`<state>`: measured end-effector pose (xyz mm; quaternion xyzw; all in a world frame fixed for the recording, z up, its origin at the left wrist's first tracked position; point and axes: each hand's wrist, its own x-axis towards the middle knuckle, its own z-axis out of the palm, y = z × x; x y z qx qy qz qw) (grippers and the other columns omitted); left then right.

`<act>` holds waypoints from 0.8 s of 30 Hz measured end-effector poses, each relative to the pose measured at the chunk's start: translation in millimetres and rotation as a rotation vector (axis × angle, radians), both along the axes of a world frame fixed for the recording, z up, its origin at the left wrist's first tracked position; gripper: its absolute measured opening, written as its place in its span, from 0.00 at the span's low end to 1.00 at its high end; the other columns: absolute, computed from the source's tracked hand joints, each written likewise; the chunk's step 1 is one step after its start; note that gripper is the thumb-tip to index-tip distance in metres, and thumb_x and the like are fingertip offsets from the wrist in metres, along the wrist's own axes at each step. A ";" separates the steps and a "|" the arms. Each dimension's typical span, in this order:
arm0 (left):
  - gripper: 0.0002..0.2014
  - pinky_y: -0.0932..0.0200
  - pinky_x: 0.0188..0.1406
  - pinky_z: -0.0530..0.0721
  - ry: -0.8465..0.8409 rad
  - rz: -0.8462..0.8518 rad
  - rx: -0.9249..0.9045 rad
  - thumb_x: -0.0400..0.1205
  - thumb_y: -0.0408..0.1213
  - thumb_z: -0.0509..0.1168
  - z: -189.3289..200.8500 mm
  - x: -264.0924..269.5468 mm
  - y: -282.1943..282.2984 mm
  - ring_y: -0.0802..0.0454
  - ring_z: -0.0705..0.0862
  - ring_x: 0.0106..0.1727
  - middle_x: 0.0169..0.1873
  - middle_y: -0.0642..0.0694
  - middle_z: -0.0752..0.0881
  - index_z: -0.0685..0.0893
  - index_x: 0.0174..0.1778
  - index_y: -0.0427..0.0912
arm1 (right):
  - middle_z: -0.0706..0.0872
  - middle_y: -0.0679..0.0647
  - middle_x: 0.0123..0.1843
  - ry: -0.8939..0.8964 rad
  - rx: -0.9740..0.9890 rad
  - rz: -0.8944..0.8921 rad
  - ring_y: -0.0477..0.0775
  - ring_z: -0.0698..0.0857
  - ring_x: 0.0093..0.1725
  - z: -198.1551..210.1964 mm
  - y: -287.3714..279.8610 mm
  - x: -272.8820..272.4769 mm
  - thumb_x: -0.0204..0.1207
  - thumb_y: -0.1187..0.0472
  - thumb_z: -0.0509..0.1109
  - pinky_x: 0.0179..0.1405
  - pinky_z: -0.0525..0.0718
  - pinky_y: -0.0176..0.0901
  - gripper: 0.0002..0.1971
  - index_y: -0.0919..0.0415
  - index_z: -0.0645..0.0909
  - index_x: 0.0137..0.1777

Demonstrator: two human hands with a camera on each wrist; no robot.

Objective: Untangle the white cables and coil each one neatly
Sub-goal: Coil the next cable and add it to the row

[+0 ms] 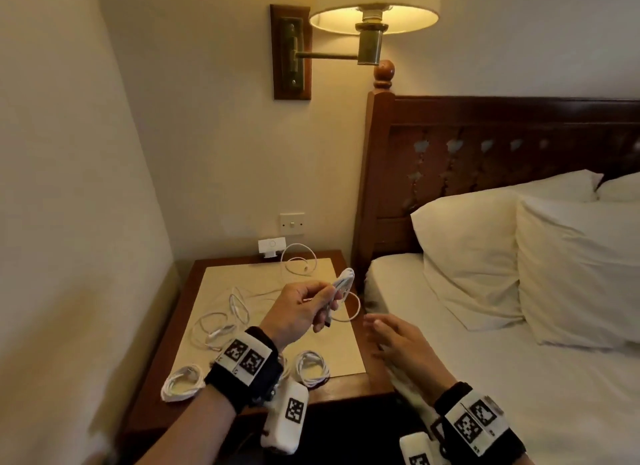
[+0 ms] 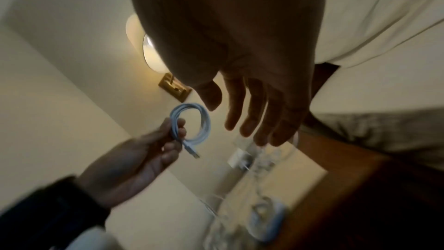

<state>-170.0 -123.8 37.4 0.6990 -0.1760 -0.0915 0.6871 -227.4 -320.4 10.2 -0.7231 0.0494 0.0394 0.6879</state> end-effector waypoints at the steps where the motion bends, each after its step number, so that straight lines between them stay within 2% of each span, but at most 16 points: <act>1: 0.10 0.58 0.25 0.75 -0.087 0.042 0.105 0.86 0.37 0.63 -12.3 -0.6 -5.7 0.53 0.74 0.26 0.30 0.48 0.82 0.88 0.43 0.38 | 0.90 0.55 0.49 0.038 -0.101 0.022 0.44 0.89 0.41 -18.7 -8.6 -10.2 0.87 0.61 0.60 0.36 0.85 0.33 0.11 0.59 0.85 0.56; 3: 0.09 0.56 0.33 0.76 -0.304 0.126 0.341 0.84 0.38 0.67 -39.0 -2.2 -16.6 0.54 0.78 0.29 0.29 0.54 0.82 0.88 0.39 0.44 | 0.89 0.51 0.47 0.125 -0.281 0.085 0.44 0.86 0.40 -56.3 -25.3 -34.3 0.86 0.57 0.61 0.35 0.81 0.33 0.12 0.54 0.87 0.52; 5: 0.07 0.56 0.43 0.78 -0.474 0.140 0.494 0.83 0.38 0.67 -67.6 -3.8 -27.1 0.53 0.81 0.39 0.35 0.52 0.85 0.89 0.43 0.42 | 0.86 0.47 0.40 0.226 -0.400 0.180 0.40 0.82 0.34 -88.2 -41.0 -56.0 0.86 0.54 0.62 0.34 0.78 0.33 0.12 0.50 0.87 0.48; 6: 0.08 0.54 0.45 0.79 -0.506 0.130 0.538 0.83 0.40 0.66 -82.5 -4.0 -32.5 0.50 0.82 0.42 0.39 0.49 0.86 0.89 0.45 0.41 | 0.86 0.45 0.38 0.267 -0.445 0.218 0.37 0.82 0.33 -100.9 -46.7 -65.8 0.85 0.53 0.63 0.36 0.78 0.32 0.12 0.49 0.87 0.46; 8: 0.11 0.49 0.46 0.79 -0.508 0.106 0.606 0.82 0.41 0.64 -112.8 -3.3 -43.8 0.45 0.84 0.45 0.42 0.45 0.86 0.89 0.46 0.39 | 0.87 0.40 0.36 0.311 -0.517 0.292 0.32 0.83 0.35 -116.6 -51.4 -83.6 0.83 0.50 0.66 0.41 0.78 0.26 0.09 0.45 0.87 0.46; 9: 0.11 0.49 0.46 0.79 -0.510 0.093 0.647 0.83 0.40 0.64 -125.6 -3.1 -49.9 0.43 0.84 0.45 0.43 0.43 0.85 0.89 0.47 0.38 | 0.88 0.37 0.39 0.311 -0.551 0.320 0.28 0.84 0.40 -121.9 -52.0 -90.0 0.82 0.49 0.68 0.44 0.76 0.22 0.07 0.43 0.87 0.46; 11: 0.10 0.49 0.47 0.78 -0.522 0.046 0.755 0.85 0.37 0.62 -146.6 -3.3 -62.0 0.42 0.83 0.46 0.45 0.41 0.83 0.86 0.47 0.37 | 0.87 0.39 0.46 0.269 -0.622 0.343 0.26 0.81 0.51 -130.8 -51.0 -98.4 0.80 0.50 0.70 0.49 0.74 0.20 0.03 0.42 0.86 0.48; 12: 0.10 0.49 0.49 0.78 -0.530 0.024 0.804 0.86 0.36 0.61 -154.5 -3.2 -66.9 0.42 0.82 0.47 0.46 0.41 0.82 0.85 0.47 0.37 | 0.86 0.41 0.47 0.241 -0.640 0.338 0.27 0.80 0.53 -134.8 -49.9 -100.7 0.79 0.51 0.71 0.50 0.74 0.21 0.02 0.43 0.85 0.47; 15: 0.11 0.48 0.53 0.79 -0.512 -0.006 0.937 0.88 0.38 0.58 -171.3 1.4 -74.1 0.42 0.81 0.52 0.51 0.42 0.81 0.84 0.53 0.37 | 0.84 0.47 0.45 0.171 -0.695 0.334 0.34 0.81 0.51 -144.1 -49.0 -104.7 0.78 0.55 0.73 0.51 0.76 0.24 0.06 0.40 0.84 0.43; 18: 0.12 0.46 0.55 0.80 -0.486 -0.038 1.039 0.88 0.38 0.57 -181.2 7.9 -75.8 0.41 0.82 0.55 0.57 0.42 0.80 0.83 0.55 0.36 | 0.80 0.47 0.43 0.157 -0.727 0.338 0.35 0.81 0.48 -151.8 -51.3 -105.0 0.77 0.56 0.73 0.48 0.76 0.26 0.06 0.42 0.84 0.43; 21: 0.12 0.44 0.54 0.81 -0.459 -0.085 1.107 0.88 0.36 0.57 -183.3 7.8 -77.6 0.40 0.82 0.54 0.56 0.42 0.79 0.84 0.52 0.35 | 0.77 0.47 0.43 0.153 -0.754 0.344 0.38 0.80 0.46 -157.7 -53.3 -105.7 0.76 0.55 0.73 0.48 0.77 0.29 0.05 0.41 0.83 0.43; 24: 0.12 0.45 0.50 0.83 -0.423 -0.048 1.164 0.89 0.39 0.56 -181.0 2.7 -78.7 0.40 0.83 0.51 0.57 0.44 0.76 0.83 0.54 0.38 | 0.75 0.48 0.43 0.151 -0.764 0.378 0.38 0.78 0.43 -159.0 -53.3 -105.0 0.78 0.53 0.71 0.44 0.74 0.28 0.06 0.37 0.80 0.44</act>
